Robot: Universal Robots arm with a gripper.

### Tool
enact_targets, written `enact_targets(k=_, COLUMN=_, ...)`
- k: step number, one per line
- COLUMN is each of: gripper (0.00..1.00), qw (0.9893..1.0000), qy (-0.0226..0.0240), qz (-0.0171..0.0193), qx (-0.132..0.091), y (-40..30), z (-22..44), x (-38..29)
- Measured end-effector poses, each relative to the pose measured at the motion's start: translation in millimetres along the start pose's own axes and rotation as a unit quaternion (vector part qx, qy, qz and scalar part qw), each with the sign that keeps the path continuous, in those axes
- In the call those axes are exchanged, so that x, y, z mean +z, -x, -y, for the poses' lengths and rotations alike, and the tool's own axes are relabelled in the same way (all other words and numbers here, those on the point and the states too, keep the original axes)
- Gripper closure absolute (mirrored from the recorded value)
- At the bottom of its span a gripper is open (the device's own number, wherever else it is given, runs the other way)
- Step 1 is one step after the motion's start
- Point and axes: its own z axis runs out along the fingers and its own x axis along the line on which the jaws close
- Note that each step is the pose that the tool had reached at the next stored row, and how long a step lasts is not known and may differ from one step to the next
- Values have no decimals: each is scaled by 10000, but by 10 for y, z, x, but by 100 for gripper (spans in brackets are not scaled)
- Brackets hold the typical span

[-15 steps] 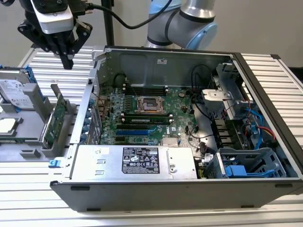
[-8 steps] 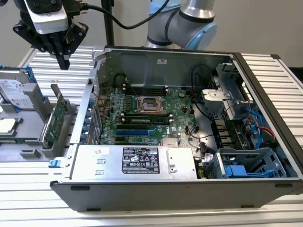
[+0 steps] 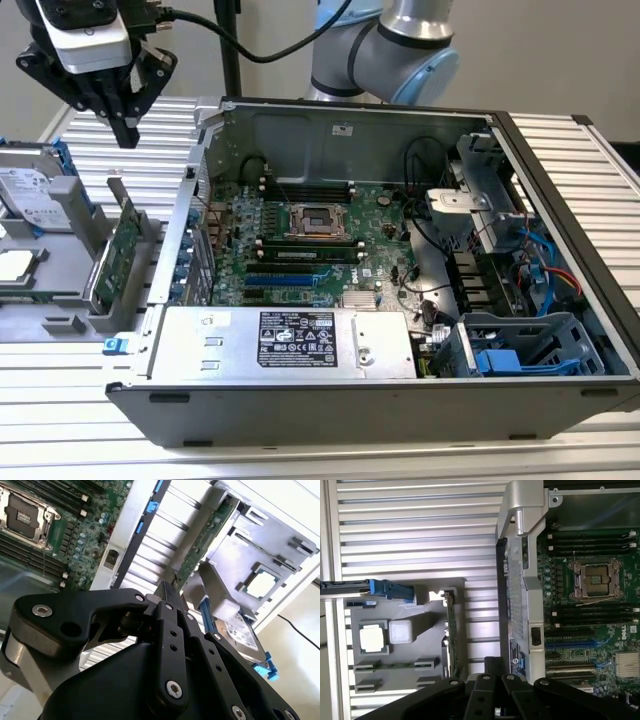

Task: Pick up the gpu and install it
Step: 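Reach for the gpu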

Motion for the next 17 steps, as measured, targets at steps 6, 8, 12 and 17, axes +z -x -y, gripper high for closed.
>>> enact_targets(k=6, gripper=100, qw=10000, qy=0, qz=0, qx=-6, y=-60, z=18, x=-2)
enact_targets(k=8, gripper=100, qw=10000, qy=1, qz=0, qx=-9, y=-80, z=24, x=-2)
enact_targets(k=12, gripper=100, qw=10000, qy=1, qz=0, qx=-12, y=-123, z=36, x=-4)
enact_targets(k=17, gripper=100, qw=10000, qy=1, qz=-1, qx=-16, y=-179, z=52, x=-6)
